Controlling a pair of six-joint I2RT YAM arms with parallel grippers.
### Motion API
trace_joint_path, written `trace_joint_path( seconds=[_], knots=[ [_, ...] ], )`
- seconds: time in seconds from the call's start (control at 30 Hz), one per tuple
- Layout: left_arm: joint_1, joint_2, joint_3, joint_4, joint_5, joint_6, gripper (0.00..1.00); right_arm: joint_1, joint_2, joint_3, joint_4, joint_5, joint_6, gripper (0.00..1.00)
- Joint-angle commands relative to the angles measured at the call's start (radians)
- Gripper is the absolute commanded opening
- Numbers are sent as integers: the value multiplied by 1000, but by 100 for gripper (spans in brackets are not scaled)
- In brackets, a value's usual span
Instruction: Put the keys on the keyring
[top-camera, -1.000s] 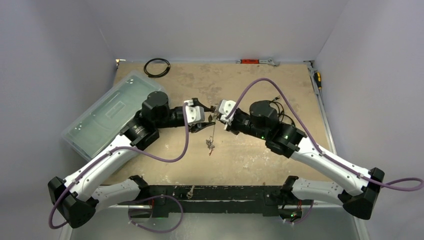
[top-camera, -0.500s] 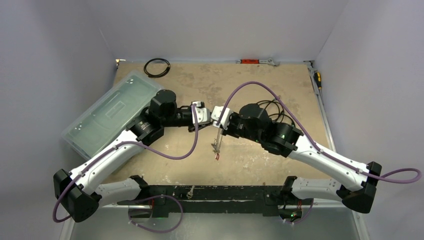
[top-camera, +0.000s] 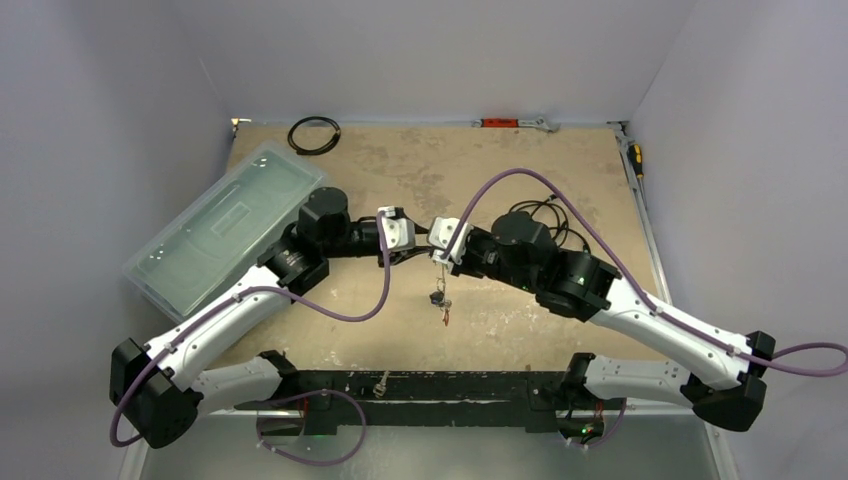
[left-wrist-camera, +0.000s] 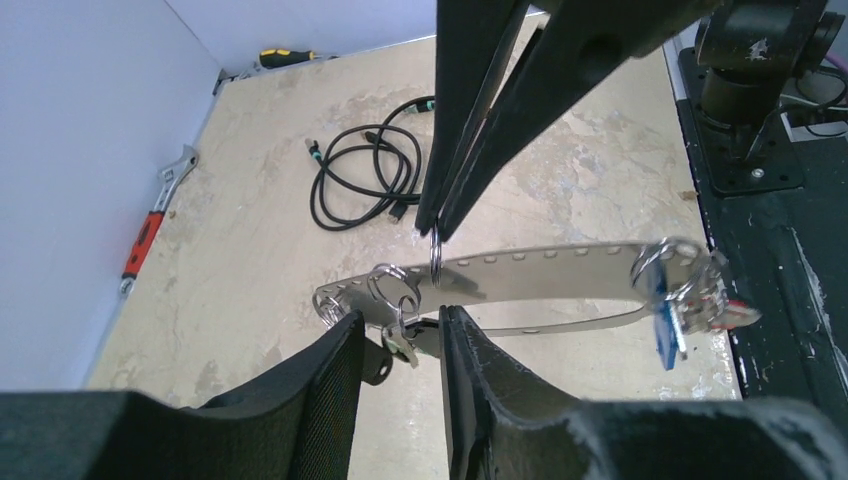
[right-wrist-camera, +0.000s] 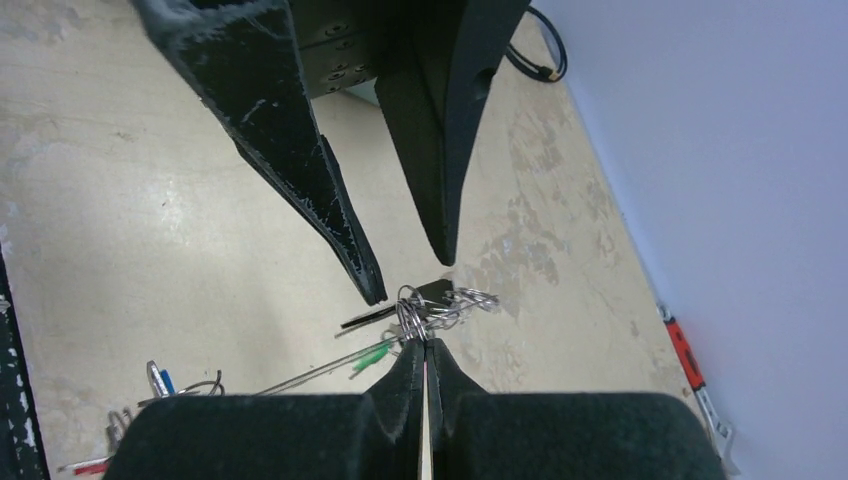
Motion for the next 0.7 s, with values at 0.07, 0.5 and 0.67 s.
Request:
trace_joint_path(
  seconds=[0.07, 0.5, 0.67],
  knots=[
    [9, -2, -14, 129, 59, -50, 27, 3, -51, 35, 68, -20, -20, 0],
    [9, 22, -3, 135, 122, -76, 23, 3, -21, 45, 82, -32, -26, 0],
    [9, 24, 0, 147, 141, -88, 23, 3, 7, 58, 67, -11, -36, 0]
  ],
)
